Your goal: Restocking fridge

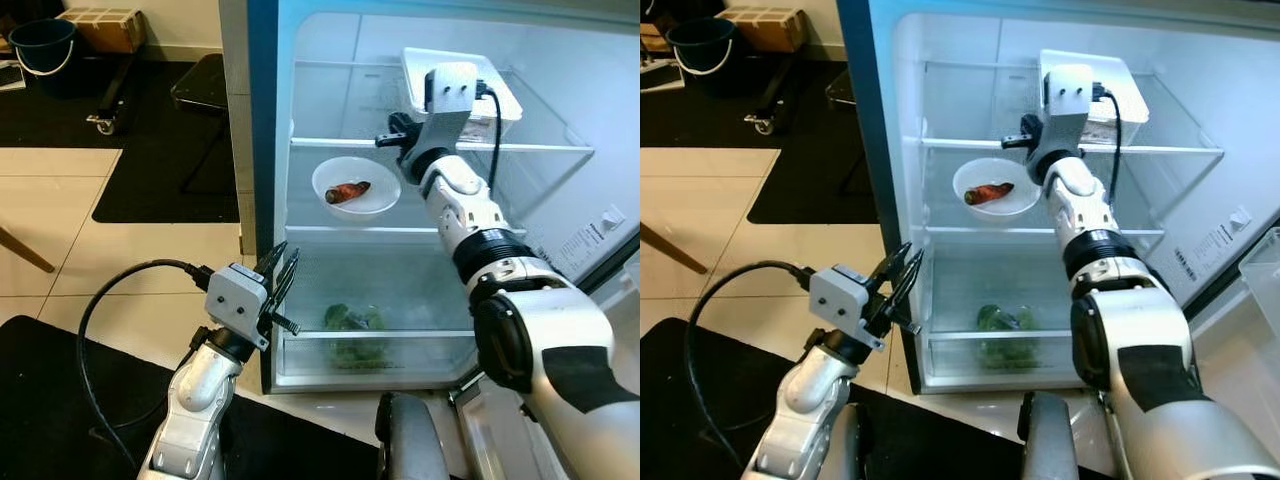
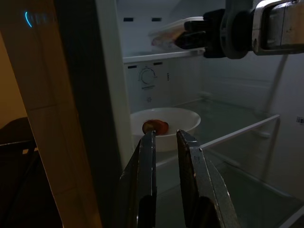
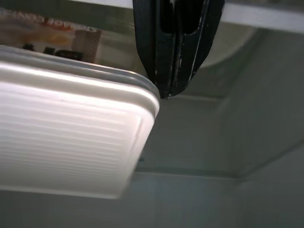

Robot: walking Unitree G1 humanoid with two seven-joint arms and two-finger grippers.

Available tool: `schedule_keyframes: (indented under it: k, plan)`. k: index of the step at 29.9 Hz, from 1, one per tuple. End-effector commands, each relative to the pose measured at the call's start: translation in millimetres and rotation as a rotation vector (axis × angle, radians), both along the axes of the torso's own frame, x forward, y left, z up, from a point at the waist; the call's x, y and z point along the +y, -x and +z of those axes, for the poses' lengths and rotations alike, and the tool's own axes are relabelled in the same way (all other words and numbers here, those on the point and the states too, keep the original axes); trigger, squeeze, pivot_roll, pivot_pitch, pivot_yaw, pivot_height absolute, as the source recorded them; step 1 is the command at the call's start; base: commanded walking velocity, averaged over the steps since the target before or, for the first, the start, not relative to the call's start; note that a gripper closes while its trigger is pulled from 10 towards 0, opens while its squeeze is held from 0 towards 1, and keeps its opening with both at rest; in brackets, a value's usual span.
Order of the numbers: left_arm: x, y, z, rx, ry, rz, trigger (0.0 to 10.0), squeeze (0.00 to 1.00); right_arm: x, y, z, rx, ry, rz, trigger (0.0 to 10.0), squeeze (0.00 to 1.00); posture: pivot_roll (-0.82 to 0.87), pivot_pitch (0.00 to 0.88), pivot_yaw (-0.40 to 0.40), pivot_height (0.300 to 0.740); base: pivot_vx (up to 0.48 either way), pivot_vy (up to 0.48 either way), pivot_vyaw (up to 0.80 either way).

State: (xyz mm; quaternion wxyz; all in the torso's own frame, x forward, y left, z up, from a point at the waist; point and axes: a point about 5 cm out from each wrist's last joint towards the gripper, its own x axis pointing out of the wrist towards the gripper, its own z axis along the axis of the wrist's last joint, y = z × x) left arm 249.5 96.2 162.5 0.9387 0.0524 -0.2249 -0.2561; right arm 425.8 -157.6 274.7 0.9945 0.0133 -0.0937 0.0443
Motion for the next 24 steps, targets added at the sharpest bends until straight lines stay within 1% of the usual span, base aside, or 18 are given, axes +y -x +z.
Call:
schedule_keyframes:
  k: [1,2,3,5,6,7,10,14,17,19,20,21,22,23,24]
  plan:
    - [-1.9,3.2,-1.5,0.015,0.003,-0.012,10.0,0.00,-7.4,-0.4,0.0,0.013,-0.012,-0.041,10.0,0.00,0.10,0.173,-0.081,0.431,0.000,0.000,0.00]
    - [-3.2,3.4,-1.5,0.020,0.003,-0.018,10.0,0.00,-14.4,-0.2,0.9,0.014,-0.021,-0.079,10.0,0.00,0.10,0.171,-0.078,0.431,0.000,0.000,0.00]
    - [-3.2,3.4,-1.5,0.020,0.003,-0.018,10.0,0.00,-14.4,-0.2,0.9,0.014,-0.021,-0.079,10.0,0.00,0.10,0.171,-0.078,0.431,0.000,0.000,0.00]
    - [-5.0,3.7,-1.8,0.025,0.001,-0.026,10.0,0.00,-22.8,0.3,2.2,0.013,-0.030,-0.123,10.0,0.00,0.10,0.169,-0.075,0.431,0.000,0.000,0.00]
    - [-6.4,3.8,-1.9,0.028,0.000,-0.032,10.0,0.00,-30.2,0.9,3.5,0.013,-0.034,-0.159,10.0,0.00,0.10,0.167,-0.073,0.431,0.000,0.000,0.00]
    - [-6.4,3.8,-1.9,0.028,0.000,-0.032,10.0,0.00,-30.2,0.9,3.5,0.013,-0.034,-0.159,10.0,0.00,0.10,0.167,-0.073,0.431,0.000,0.000,0.00]
    - [-7.5,3.8,-1.7,0.030,0.000,-0.036,10.0,0.00,-37.5,1.6,4.1,0.017,-0.026,-0.191,10.0,0.00,0.10,0.166,-0.072,0.431,0.000,0.000,0.00]
    - [-7.9,3.2,-1.4,0.033,-0.002,-0.038,10.0,0.00,-40.4,2.0,4.1,0.018,-0.039,-0.197,10.0,0.00,0.10,0.161,-0.071,0.431,0.000,0.000,0.00]
    - [-7.9,2.2,-1.7,0.033,-0.005,-0.039,10.0,0.00,-34.1,1.5,3.3,0.011,-0.097,-0.127,10.0,0.00,0.09,0.154,-0.071,0.431,0.000,0.000,0.00]
    - [-7.9,2.0,-1.7,0.034,-0.005,-0.039,10.0,0.00,-32.7,1.4,3.2,0.010,-0.108,-0.113,10.0,0.00,0.09,0.154,-0.071,0.431,0.000,0.000,0.00]
    - [-8.2,1.3,-1.9,0.033,-0.007,-0.039,10.0,0.00,-30.2,1.6,1.0,0.008,-0.131,-0.077,10.0,0.00,0.09,0.145,-0.073,0.431,0.000,0.000,0.00]
    - [-8.6,-0.2,-2.2,0.033,-0.007,-0.040,10.0,0.00,-24.8,2.6,-3.8,-0.001,-0.194,0.023,10.0,0.00,0.09,0.134,-0.073,0.431,0.000,0.000,0.00]
    - [-8.6,-0.2,-2.2,0.033,-0.007,-0.040,10.0,0.00,-24.8,2.6,-3.8,-0.001,-0.194,0.023,10.0,0.00,0.09,0.134,-0.073,0.431,0.000,0.000,0.00]
    - [-8.9,-1.6,-2.5,0.032,-0.007,-0.040,10.0,0.00,-20.5,4.1,-6.6,-0.017,-0.252,0.120,10.0,0.00,0.08,0.129,-0.073,0.431,0.000,0.000,0.00]
    - [-9.0,-2.4,-2.7,0.032,-0.007,-0.040,10.0,0.00,-18.9,4.9,-7.6,-0.024,-0.274,0.163,10.0,0.00,0.08,0.125,-0.072,0.431,0.000,0.000,0.00]
